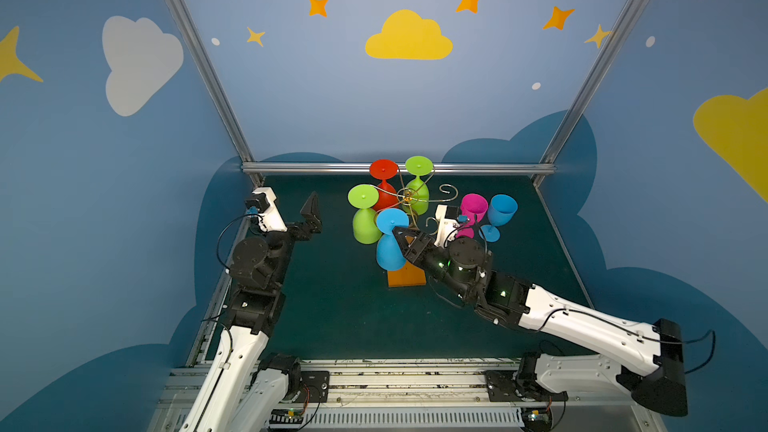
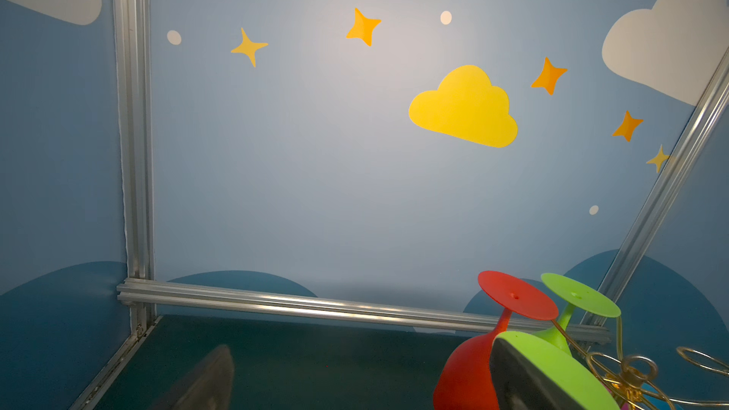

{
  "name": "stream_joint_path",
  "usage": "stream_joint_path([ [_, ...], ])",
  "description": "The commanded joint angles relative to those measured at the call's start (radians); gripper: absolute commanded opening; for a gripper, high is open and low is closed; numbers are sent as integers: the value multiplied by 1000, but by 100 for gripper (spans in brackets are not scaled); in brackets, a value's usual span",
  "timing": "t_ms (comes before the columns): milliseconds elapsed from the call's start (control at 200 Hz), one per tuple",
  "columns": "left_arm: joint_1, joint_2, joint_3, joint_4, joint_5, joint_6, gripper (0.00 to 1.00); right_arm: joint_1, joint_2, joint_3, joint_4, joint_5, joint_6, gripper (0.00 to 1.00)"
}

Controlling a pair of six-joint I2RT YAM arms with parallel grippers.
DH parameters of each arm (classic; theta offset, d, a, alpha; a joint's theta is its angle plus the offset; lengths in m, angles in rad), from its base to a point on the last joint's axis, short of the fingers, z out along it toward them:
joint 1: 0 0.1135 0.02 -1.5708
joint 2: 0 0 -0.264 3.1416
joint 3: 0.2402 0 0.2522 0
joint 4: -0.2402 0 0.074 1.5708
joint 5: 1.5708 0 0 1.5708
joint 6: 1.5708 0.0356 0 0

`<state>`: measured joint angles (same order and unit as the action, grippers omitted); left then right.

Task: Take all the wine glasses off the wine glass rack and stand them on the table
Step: 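Position the open right gripper around the hanging blue glass foot, then close the right gripper on the blue glass foot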

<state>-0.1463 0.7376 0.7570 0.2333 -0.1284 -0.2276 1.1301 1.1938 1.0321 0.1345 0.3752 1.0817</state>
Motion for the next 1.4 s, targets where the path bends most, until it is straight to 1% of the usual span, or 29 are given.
stream_joint_path([
  [0, -4, -10, -8, 17, -10, 13, 100, -11, 10, -1, 33, -23, 14, 33],
  [300, -4, -16, -8, 18, -10, 14, 100, -27, 13, -4, 39, -36, 21, 25],
  [526, -4, -17, -8, 17, -9, 16, 100, -37, 9, -13, 51, -46, 36, 12],
  [821, -4, -19, -7, 15, -10, 17, 100, -43, 4, -23, 77, -68, 56, 0],
  [1392, -4, -23, -8, 14, -9, 14, 100, -47, -27, -26, 100, -108, 104, 0],
])
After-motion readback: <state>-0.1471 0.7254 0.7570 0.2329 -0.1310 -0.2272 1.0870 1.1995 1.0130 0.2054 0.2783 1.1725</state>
